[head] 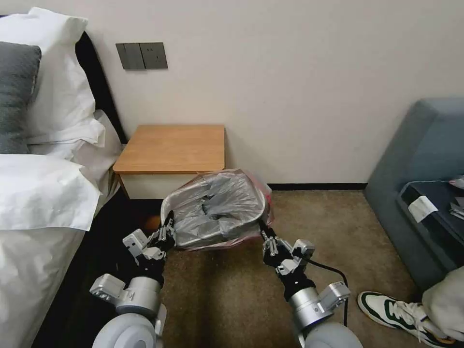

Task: Pick up the garbage bag from the table and place it over the trash can.

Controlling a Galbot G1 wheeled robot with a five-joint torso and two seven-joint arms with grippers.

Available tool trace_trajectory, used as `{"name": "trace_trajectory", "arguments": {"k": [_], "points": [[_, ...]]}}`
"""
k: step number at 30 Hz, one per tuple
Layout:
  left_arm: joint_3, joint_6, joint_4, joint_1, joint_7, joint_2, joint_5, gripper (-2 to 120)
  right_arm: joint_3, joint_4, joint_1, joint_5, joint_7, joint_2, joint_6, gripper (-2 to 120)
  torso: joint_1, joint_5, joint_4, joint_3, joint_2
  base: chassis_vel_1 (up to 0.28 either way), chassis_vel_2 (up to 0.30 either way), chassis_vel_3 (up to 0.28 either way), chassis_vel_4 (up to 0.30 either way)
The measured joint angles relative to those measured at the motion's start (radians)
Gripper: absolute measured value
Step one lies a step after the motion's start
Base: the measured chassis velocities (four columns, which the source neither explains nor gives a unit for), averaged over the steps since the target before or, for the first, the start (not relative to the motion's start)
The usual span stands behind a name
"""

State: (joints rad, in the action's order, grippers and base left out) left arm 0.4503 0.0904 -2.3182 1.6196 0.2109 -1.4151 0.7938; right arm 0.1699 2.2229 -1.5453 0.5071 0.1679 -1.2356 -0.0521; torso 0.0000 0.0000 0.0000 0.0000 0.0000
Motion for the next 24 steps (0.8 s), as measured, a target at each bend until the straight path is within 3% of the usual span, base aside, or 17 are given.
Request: {"name": "trace_trajectory", "arguments": {"k": [4, 8, 11, 15, 17, 22, 24], "points": [[0.0, -0.004, 0.009, 0.001, -0.002, -0.002, -0.011, 7, 0.01, -0.001, 0.002, -0.036, 0.003, 0.003, -0.003, 0, 0.0, 0.0, 0.0001, 0.0, 0.0, 0.0, 0.0, 0.0, 0.0], [0.001, -0.028, 0.032, -0.009, 0.01, -0.006, -0.042, 7, 0.013, -0.001, -0.031, -0.152, -0.025, 0.012, -0.034, 10, 0.0, 0.0, 0.0, 0.0, 0.0, 0.0, 0.0, 0.0, 0.0], [0.002, -0.037, 0.046, -0.019, 0.024, -0.009, -0.074, 7, 0.012, 0.007, -0.082, -0.307, -0.062, 0.039, -0.071, 23, 0.0, -0.0001, 0.0, 0.0, 0.0, 0.0, 0.0, 0.0, 0.0], [0.004, -0.041, 0.053, -0.026, 0.031, -0.007, -0.087, 7, 0.017, 0.016, -0.113, -0.419, -0.07, 0.057, -0.087, 32, 0.0, -0.0001, 0.0, 0.0, 0.0, 0.0, 0.0, 0.0, 0.0], [0.007, -0.044, 0.062, -0.033, 0.036, -0.001, -0.093, 7, 0.029, 0.028, -0.136, -0.488, -0.09, 0.064, -0.115, 43, 0.0, -0.0001, 0.0, 0.0, 0.0, 0.0, 0.0, 0.0, 0.0], [0.009, -0.053, 0.078, -0.042, 0.033, 0.011, -0.106, 7, 0.038, 0.057, -0.135, -0.496, -0.121, 0.07, -0.148, 58, 0.0, -0.0001, -0.0001, 0.0, 0.0, 0.0, 0.0, 0.0, 0.0], [0.008, -0.068, 0.093, -0.043, 0.016, 0.016, -0.128, 7, 0.046, 0.078, -0.101, -0.469, -0.128, 0.076, -0.157, 70, 0.0, -0.0001, -0.0001, 0.0, 0.0, 0.0, 0.0, 0.0, 0.0]]}}
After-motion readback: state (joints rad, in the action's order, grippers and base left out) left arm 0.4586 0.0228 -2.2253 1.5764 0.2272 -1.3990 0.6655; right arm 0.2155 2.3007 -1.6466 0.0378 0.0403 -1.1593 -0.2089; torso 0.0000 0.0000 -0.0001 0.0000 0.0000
